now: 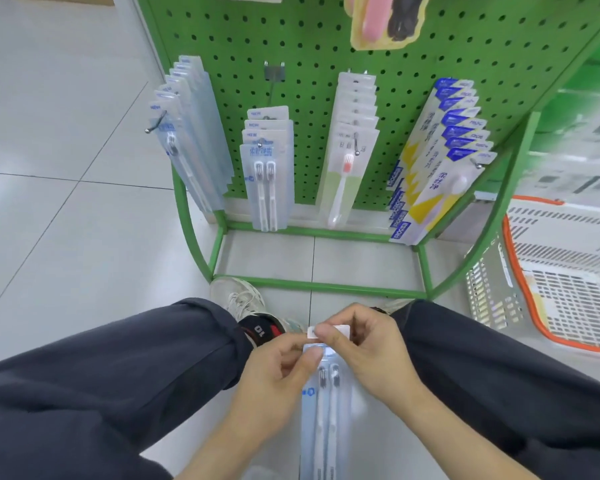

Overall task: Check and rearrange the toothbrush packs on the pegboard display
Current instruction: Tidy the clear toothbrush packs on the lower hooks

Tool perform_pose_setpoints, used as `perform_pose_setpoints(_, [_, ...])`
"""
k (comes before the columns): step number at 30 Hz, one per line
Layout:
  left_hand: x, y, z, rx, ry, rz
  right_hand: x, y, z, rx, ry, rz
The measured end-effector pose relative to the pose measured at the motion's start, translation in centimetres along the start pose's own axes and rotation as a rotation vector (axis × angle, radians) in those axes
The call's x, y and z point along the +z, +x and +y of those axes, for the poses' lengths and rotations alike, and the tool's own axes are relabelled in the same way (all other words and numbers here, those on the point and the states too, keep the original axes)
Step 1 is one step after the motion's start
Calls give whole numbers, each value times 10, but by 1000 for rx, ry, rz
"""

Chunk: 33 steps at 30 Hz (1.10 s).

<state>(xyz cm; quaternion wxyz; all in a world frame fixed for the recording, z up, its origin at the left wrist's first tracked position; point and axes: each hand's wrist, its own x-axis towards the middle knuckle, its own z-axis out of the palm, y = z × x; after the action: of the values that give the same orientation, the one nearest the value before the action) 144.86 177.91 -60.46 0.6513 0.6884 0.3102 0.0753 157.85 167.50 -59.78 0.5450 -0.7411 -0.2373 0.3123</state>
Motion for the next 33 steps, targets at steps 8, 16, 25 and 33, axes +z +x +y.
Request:
perform_pose_setpoints(8, [-5,8,6,71,65,-50,7,3,6,65,163,50])
perform_pose_setpoints(16, [-12,19,4,-53,-237,220,9,12,15,79,124,28])
perform_pose_setpoints(25, [-7,20,-3,-158,-201,141,17,-1,18,-9,26,-9])
perform_pose_setpoints(33, [-14,20,-8,-178,-302,176,2,11,20,-109,-95,-334])
